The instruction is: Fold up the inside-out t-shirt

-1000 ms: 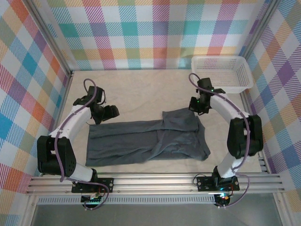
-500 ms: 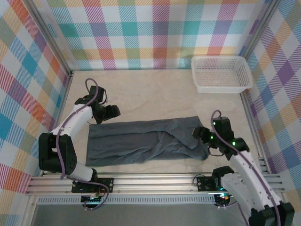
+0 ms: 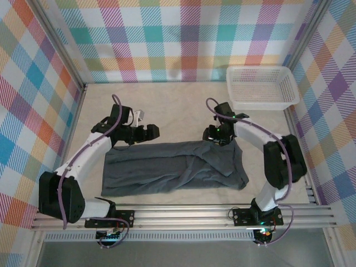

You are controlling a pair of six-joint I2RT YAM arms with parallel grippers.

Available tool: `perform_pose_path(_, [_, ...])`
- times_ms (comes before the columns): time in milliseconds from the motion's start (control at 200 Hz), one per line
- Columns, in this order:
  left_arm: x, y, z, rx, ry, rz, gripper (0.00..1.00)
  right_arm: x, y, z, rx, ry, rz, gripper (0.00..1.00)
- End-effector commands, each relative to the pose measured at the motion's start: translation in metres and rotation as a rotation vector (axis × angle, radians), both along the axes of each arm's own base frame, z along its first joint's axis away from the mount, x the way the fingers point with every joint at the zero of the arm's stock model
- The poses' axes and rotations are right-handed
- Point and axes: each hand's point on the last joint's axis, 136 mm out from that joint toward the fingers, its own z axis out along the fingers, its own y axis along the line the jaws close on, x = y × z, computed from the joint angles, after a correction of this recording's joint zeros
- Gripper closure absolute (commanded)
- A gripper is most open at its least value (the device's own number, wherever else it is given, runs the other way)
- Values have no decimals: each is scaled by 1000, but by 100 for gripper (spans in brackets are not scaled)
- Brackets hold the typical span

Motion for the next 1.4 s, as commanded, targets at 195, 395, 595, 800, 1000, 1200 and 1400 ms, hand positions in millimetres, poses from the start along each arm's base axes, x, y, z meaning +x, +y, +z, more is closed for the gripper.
perform_pose_path(195, [-12, 8, -8, 57, 7, -2, 8, -38, 12, 23, 60, -11, -6, 100])
perform_pose_path(395, [-8, 8, -10, 53, -2, 15, 9, -153, 26, 0, 90, 166, 27, 86])
perform_pose_path(595, [-7, 28, -23, 124, 31, 138, 22, -125, 12, 49, 22, -40, -20, 44])
perform_pose_path(800, [-31, 116, -58, 554, 262, 489, 100, -61, -58, 26, -412, -127, -132, 85])
perform_pose_path(1000, [-31, 130, -85, 616, 389, 574, 100, -36, -67, -17, -513, -18, -71, 100])
perform_pose_path(1200, [-4, 119, -128, 501, 430, 629, 100, -32, -53, -41, -456, 37, -43, 100])
perform_pose_path(1400, [32, 116, -181, 470, 525, 681, 100, -30, -43, -45, -401, 62, -52, 100])
